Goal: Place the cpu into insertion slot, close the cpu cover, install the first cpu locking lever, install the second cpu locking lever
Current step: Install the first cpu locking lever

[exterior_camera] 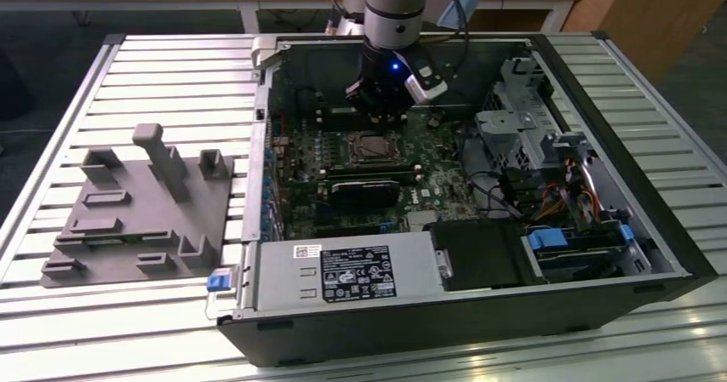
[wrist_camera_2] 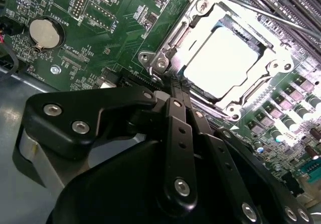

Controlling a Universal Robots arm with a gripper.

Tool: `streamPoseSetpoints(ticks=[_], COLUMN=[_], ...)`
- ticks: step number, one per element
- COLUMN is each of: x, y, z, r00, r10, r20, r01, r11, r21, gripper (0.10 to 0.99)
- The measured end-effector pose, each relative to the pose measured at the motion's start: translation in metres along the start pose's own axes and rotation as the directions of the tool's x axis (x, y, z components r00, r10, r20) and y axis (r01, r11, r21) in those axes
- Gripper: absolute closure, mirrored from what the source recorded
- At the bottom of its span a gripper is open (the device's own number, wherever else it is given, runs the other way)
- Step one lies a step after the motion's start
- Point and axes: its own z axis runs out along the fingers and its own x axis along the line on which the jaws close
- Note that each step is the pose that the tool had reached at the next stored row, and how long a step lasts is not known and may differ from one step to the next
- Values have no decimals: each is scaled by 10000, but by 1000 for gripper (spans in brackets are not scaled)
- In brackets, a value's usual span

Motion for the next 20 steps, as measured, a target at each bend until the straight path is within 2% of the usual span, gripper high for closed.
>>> streamPoseSetpoints(ticks=[7, 13, 20], x=[-4, -3, -3], y=[20, 19, 7], z=[3, -150, -149], r00=[10000, 10000, 10000], r10=[0, 0, 0], r20=[13, 7, 9], r01=[0, 0, 0], r11=[10000, 10000, 10000], r21=[-46, -36, -39], gripper=[980, 980, 980])
